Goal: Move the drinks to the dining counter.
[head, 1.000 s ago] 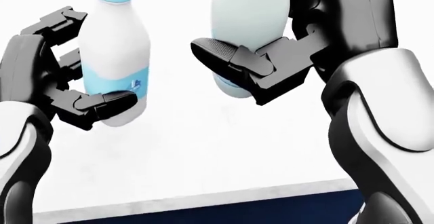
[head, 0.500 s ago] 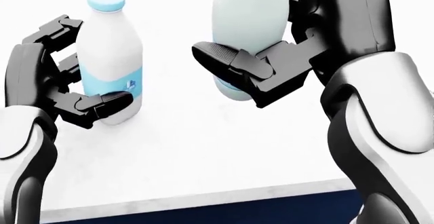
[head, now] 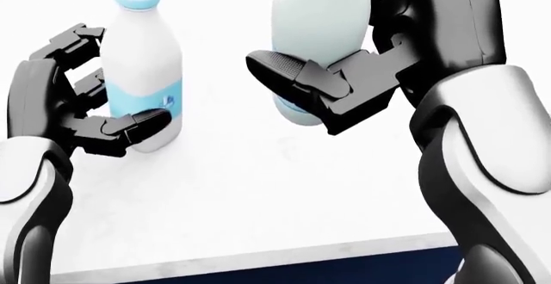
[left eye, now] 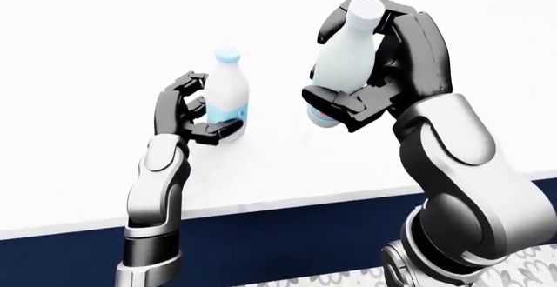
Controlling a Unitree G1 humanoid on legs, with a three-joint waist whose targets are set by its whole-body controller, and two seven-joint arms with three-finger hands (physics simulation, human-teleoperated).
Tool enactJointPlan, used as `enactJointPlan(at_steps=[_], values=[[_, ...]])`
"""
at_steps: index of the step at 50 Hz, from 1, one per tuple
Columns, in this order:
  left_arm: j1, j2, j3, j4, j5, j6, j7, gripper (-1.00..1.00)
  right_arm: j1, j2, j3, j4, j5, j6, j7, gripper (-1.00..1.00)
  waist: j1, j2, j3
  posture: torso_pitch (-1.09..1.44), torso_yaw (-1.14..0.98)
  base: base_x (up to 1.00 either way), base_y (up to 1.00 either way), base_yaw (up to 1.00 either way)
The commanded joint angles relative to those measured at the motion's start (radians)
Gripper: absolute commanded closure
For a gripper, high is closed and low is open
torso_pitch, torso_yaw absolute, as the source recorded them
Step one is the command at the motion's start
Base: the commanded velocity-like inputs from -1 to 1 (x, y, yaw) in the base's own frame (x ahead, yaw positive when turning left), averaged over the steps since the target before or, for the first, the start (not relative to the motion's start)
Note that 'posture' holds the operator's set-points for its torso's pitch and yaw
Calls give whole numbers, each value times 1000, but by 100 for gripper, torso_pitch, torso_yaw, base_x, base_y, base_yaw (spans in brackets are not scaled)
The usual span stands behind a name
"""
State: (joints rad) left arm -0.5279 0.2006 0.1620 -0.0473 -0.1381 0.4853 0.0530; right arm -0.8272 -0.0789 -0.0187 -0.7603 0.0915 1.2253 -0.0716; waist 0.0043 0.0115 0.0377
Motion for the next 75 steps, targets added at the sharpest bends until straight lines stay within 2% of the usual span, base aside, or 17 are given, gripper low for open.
enactJointPlan(at_steps=[1, 2, 3, 10, 14, 15, 19, 21, 34, 46, 53, 57, 59, 60, 64, 70, 75], values=[[-26, 11, 6, -30, 7, -24, 6, 47, -36, -4, -11, -27, -6, -51, -8, 100, -1, 2, -27, 0, 0, 0, 0, 0], [-26, 11, 6, -36, 6, -19, 6, 44, -36, -4, -12, -26, -6, -52, -8, 100, -1, 2, -27, 0, 0, 0, 0, 0], [-26, 11, 7, -41, 4, -15, 7, 32, -35, -4, -12, -27, -5, -51, -8, 100, -1, 2, -27, 0, 0, 0, 0, 0], [-25, 11, 6, -42, 0, -16, 7, 22, -32, -3, -11, -25, -4, -56, -9, 100, -1, 2, -26, 0, 0, 0, 0, 0], [-24, 10, 5, -50, -2, -9, 7, 7, -34, -4, -13, -25, -3, -54, -9, 100, -1, 2, -26, 0, 0, 0, 0, 0], [-24, 11, 5, -48, 0, -12, 8, -12, -34, -4, -13, -27, -2, -53, -9, 100, -1, 2, -26, 0, 0, 0, 0, 0], [-23, 10, 4, -49, 0, -14, 7, -15, -33, -4, -14, -26, -1, -54, -10, 100, -1, 1, -25, 0, 0, 0, 0, 0], [-24, 10, 4, -52, 0, -12, 7, -33, -33, -5, -14, -26, 0, -54, -10, 100, -1, 1, -26, 0, 0, 0, 0, 0], [-16, 9, 3, -89, -1, 4, 2, -39, -38, -7, -14, -27, 2, -50, -13, 100, -1, 1, -26, 0, 0, 0, 0, 0], [-4, 7, 2, -197, -2, 76, -2, -37, -43, -9, -14, -23, 2, -51, -12, 100, -1, 1, -26, 0, 0, 0, 0, 0], [89, 24, 43, -390, -29, 169, -28, -40, -67, -12, -12, 18, -5, -64, -10, 100, -6, 4, -25, 0, 0, 0, 0, 0], [126, 23, 54, -445, -31, 184, -41, -64, -63, -6, -5, 33, -12, -79, -11, 100, -6, 5, -22, 0, 0, 0, 0, 0], [133, 23, 62, -457, -33, 186, -46, -69, -67, -6, -5, 46, -16, -86, -9, 100, -4, 6, -22, 0, 0, 0, 0, 0], [136, 24, 66, -472, -36, 197, -46, -78, -70, -4, -4, 45, -17, -82, -9, 100, -4, 6, -22, 0, 0, 0, 0, 0], [147, 32, 90, -538, -54, 244, -46, -86, -79, -5, -5, 47, -21, -77, -4, 100, -4, 7, -21, 0, 0, 0, 0, 0], [192, 55, 191, -729, -151, 366, -31, -86, -90, -9, -6, 85, -27, -93, 3, 100, -8, 9, -16, 0, 0, 0, 0, 0], [215, 71, 265, -880, -247, 471, -5, -87, -66, -1, 3, 230, -52, -219, 11, 100, -11, 14, -13, 0, 0, 0, 0, 0]])
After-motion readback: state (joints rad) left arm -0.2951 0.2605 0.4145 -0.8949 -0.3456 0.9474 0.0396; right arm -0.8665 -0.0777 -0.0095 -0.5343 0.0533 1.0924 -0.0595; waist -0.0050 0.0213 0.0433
